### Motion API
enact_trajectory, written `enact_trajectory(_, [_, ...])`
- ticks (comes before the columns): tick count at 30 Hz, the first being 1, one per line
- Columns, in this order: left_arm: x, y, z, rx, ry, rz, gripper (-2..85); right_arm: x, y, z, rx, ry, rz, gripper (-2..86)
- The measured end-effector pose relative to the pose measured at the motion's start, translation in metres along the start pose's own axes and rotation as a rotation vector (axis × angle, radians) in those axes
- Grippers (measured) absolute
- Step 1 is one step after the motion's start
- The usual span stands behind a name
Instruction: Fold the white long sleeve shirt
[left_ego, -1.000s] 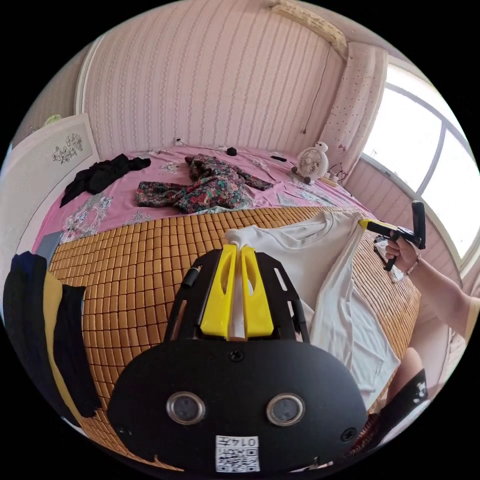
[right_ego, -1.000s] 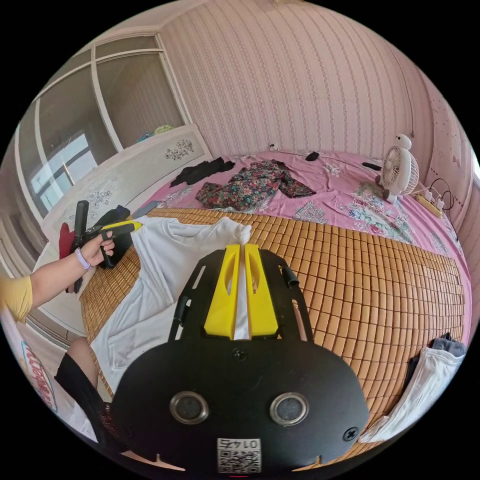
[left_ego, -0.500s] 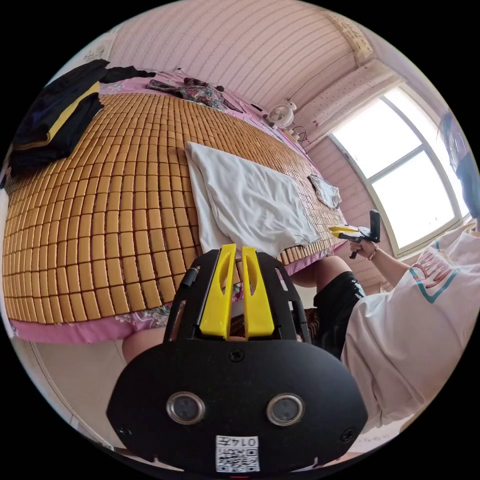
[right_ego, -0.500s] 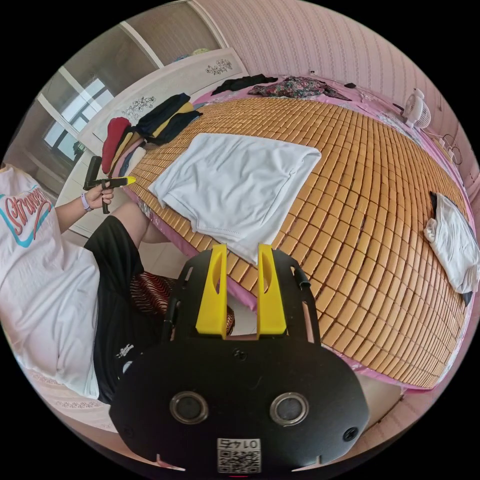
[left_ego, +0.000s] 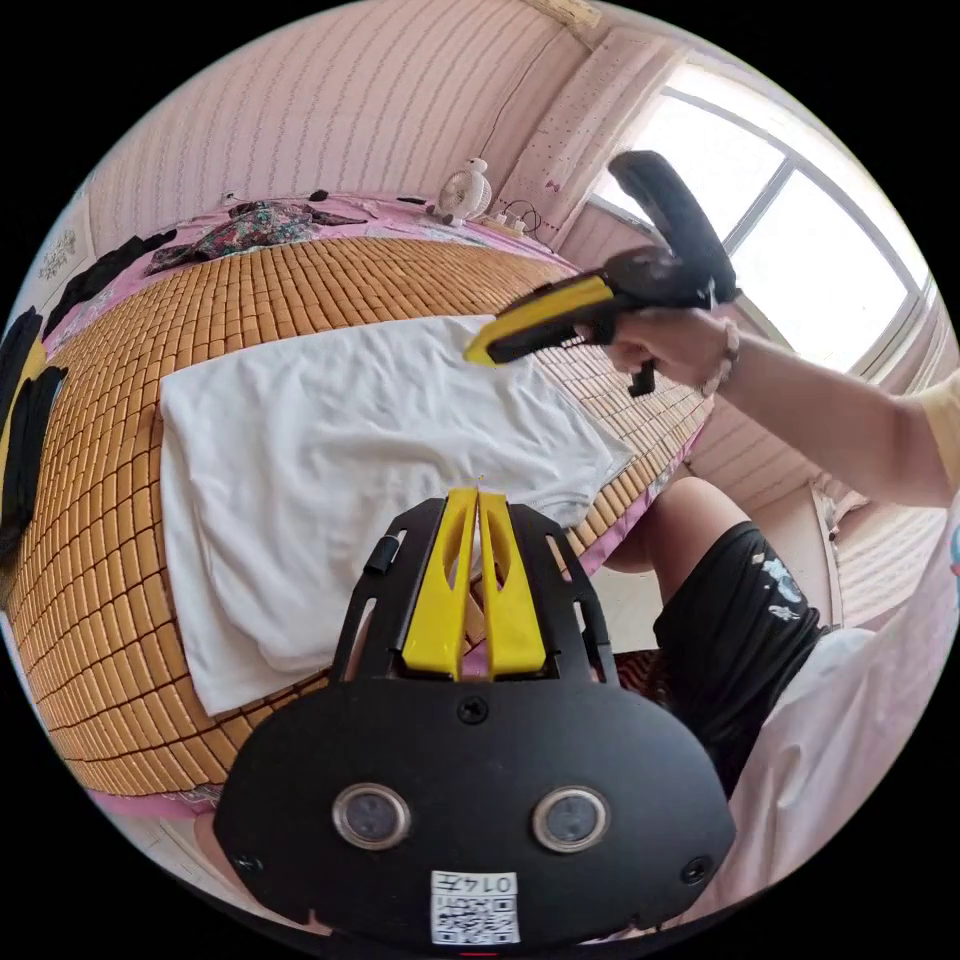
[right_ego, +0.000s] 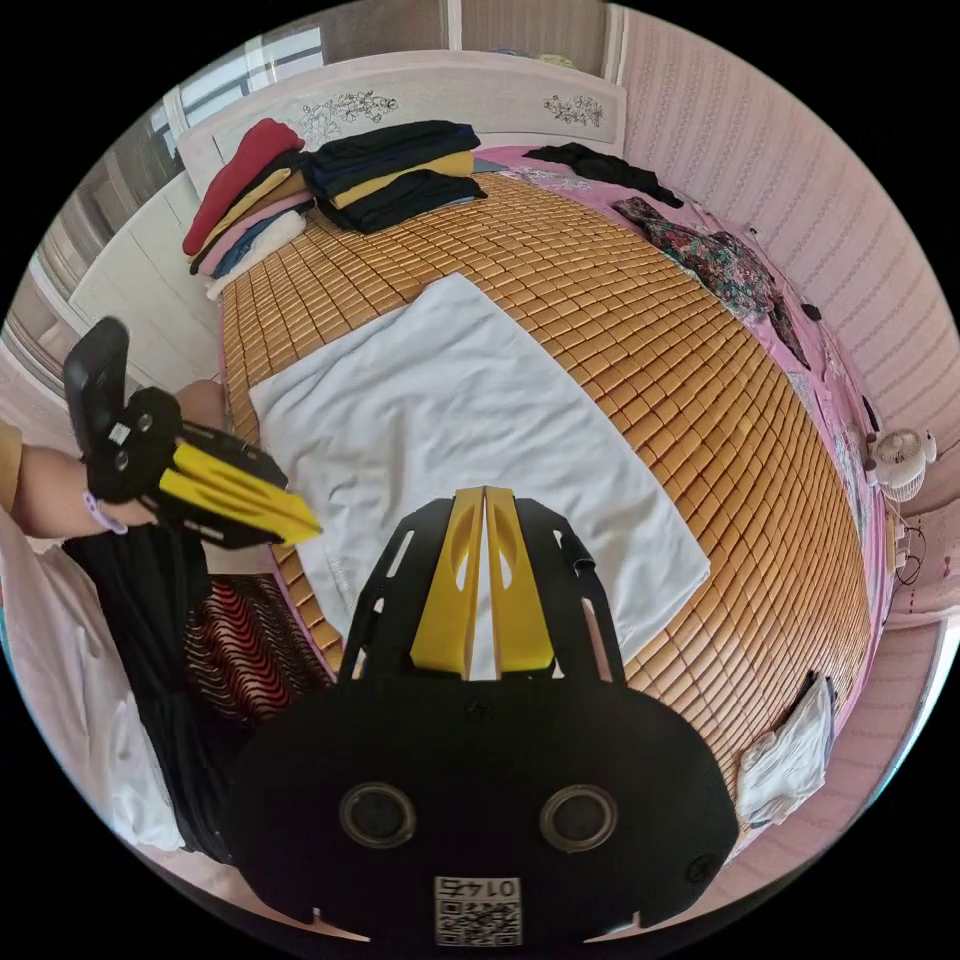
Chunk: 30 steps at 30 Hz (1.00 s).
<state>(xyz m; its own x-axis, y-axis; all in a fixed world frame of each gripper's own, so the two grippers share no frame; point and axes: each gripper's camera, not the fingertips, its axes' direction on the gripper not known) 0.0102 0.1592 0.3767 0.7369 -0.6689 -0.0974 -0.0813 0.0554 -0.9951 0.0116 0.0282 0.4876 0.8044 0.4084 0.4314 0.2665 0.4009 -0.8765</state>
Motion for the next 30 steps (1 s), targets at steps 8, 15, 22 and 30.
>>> enact_trajectory(8, [0.034,0.022,0.044,-0.056,-0.083,0.12,-0.7,0.005,-0.11,0.085,-0.35,0.062,-0.115,0.1])
enact_trajectory(15, [0.053,0.024,0.054,-0.078,-0.108,0.139,-0.7,0.039,-0.161,0.086,-0.436,0.075,-0.109,0.0])
enact_trajectory(22, [0.064,0.028,0.061,-0.081,-0.112,0.132,-0.5,0.074,-0.145,0.049,-0.367,-0.018,-0.076,0.2])
enact_trajectory(30, [0.093,0.035,0.042,0.013,-0.167,0.189,2.6,0.108,0.112,-0.073,-0.011,-0.145,0.461,1.2])
